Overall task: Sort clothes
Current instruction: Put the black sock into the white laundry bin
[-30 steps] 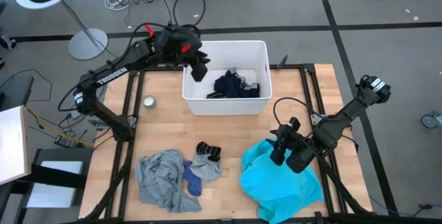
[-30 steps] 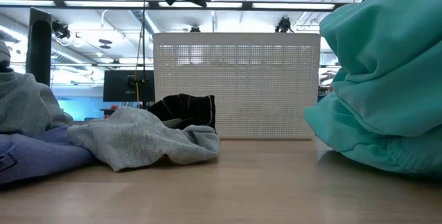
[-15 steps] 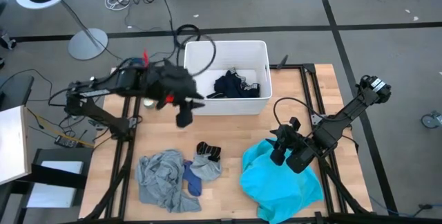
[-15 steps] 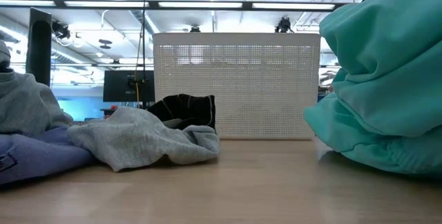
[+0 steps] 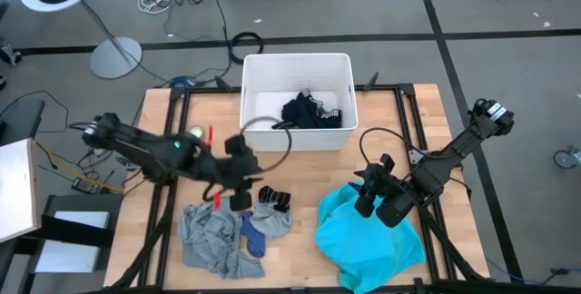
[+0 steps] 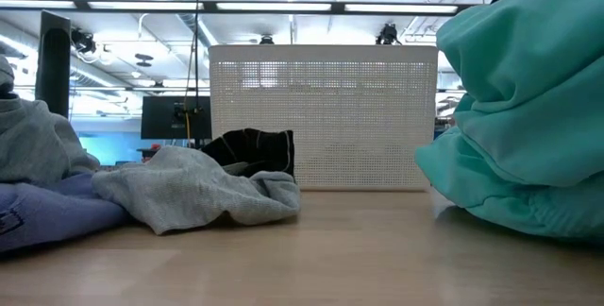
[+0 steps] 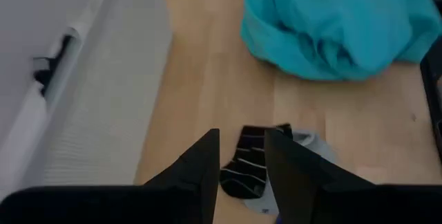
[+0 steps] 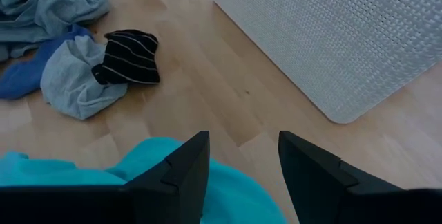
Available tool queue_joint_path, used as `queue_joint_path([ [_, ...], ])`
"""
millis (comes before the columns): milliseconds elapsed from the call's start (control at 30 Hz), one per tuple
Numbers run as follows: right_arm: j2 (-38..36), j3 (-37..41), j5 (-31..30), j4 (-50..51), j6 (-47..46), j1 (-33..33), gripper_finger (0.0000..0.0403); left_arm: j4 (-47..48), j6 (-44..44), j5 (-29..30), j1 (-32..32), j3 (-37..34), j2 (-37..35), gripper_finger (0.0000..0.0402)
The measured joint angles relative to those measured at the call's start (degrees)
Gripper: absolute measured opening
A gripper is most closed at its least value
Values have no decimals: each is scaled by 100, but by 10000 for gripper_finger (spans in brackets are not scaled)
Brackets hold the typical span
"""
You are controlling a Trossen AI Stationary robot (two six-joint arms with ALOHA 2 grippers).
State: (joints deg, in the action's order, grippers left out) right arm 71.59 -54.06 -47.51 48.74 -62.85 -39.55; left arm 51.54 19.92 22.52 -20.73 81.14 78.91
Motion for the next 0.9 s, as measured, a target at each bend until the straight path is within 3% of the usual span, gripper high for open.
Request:
queue_joint_path([
  [300, 0, 0, -7, -159, 0, 0, 173, -2598, 562, -50, -149, -2437, 7, 119],
  [433, 0, 0, -4, -288, 2, 0, 173, -3771, 633, -296, -143, -3139, 42, 119],
  [900, 0, 0, -30, -337, 2, 0, 173, -4331, 567, -476, -4, -3422, 1199, 111],
])
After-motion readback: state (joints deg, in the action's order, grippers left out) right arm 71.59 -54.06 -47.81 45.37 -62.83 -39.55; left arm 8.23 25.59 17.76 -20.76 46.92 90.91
